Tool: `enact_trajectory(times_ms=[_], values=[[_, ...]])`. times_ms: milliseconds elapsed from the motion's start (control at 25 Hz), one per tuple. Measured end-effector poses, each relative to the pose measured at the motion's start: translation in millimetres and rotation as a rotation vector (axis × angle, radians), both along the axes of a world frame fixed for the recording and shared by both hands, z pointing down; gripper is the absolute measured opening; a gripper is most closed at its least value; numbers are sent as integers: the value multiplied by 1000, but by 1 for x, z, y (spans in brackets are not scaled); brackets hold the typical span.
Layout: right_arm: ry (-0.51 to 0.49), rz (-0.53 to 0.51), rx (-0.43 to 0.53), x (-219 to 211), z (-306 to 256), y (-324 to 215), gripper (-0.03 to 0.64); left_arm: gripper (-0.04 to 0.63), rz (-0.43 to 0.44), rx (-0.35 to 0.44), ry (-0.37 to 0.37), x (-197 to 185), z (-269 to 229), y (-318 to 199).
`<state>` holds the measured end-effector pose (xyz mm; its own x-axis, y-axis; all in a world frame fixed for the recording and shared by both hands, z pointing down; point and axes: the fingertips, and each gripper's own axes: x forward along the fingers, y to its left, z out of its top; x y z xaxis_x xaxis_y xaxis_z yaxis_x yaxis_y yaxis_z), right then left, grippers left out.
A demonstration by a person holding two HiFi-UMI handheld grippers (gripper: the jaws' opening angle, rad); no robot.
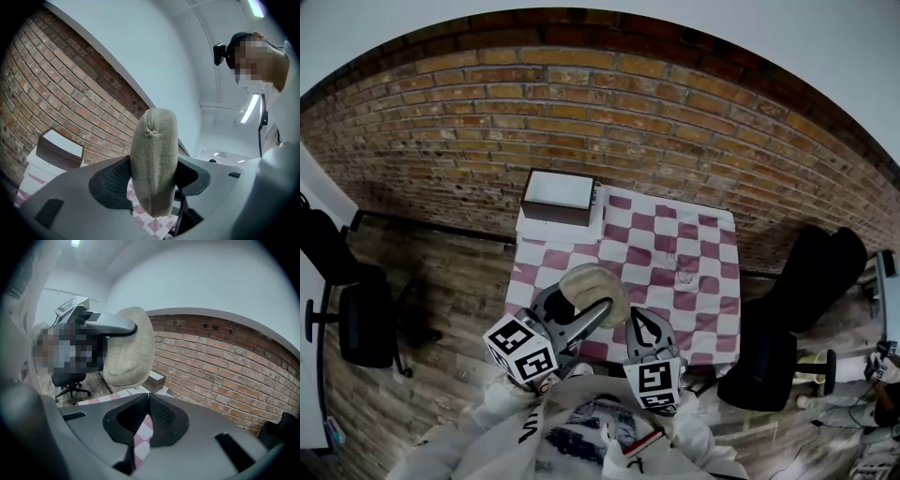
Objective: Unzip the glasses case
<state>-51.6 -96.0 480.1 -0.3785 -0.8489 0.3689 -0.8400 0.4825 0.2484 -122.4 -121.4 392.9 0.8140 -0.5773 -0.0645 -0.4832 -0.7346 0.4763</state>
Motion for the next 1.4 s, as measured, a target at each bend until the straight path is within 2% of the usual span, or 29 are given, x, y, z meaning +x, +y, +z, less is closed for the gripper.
enact_trajectory(times_ms=[480,680,1200,1400], values=[[98,4,1,6,15,6,17,273,13,-9,-65,3,18,11],[156,-3,22,6,15,8,17,272,18,18,-105,8,19,16],[293,-32,64,10,17,11,17,272,48,8,-187,12,32,25],[271,-38,75,11,13,12,17,273,51,50,-129,15,29,26]])
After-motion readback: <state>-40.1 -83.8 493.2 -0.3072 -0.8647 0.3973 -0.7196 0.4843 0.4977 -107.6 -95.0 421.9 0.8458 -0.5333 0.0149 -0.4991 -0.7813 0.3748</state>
